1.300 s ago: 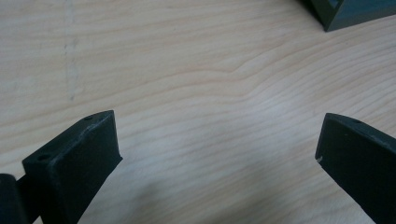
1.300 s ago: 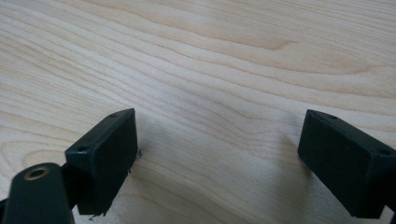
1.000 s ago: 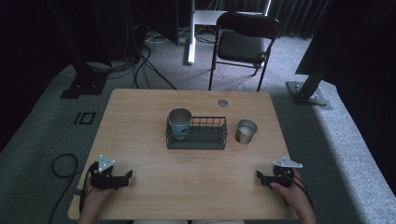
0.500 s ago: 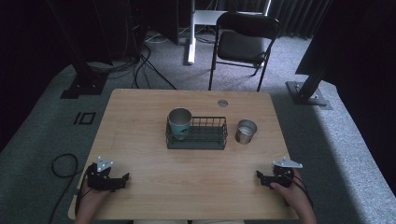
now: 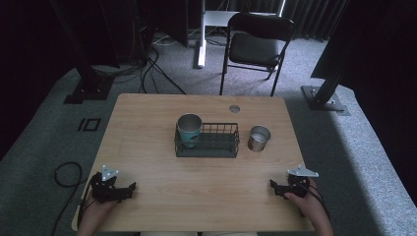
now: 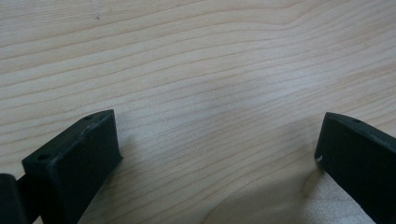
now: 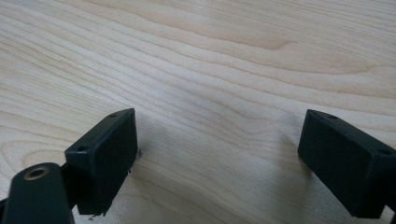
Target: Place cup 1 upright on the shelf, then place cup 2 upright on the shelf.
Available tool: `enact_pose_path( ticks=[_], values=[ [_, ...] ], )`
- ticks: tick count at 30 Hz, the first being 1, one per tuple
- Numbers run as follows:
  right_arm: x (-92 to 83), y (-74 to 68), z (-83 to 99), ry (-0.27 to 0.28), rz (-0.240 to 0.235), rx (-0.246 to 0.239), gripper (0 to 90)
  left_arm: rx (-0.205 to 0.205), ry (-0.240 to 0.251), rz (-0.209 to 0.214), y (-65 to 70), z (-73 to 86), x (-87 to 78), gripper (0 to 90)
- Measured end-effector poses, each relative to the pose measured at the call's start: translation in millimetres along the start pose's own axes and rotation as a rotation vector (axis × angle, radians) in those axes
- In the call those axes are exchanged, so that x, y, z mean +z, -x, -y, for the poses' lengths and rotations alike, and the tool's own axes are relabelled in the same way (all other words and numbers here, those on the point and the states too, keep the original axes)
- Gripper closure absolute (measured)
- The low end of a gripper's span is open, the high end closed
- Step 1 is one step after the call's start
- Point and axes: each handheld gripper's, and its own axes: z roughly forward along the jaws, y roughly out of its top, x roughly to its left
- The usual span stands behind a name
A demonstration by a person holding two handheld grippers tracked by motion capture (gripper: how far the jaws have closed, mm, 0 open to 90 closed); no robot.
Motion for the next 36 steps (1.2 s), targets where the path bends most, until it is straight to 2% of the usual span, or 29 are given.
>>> enact_pose_path(
  ticks=[28,36],
  values=[
    [-2.3,-4.4,2.0,0.000,-0.013,-0.015,11.3,0.006,0.003,0.008,-0.2,1.0,-0.6,0.4],
    [-0.2,-8.6,-2.1,0.002,-0.032,-0.012,13.5,0.006,0.003,0.008,-0.2,1.0,-0.6,0.4]
  ],
)
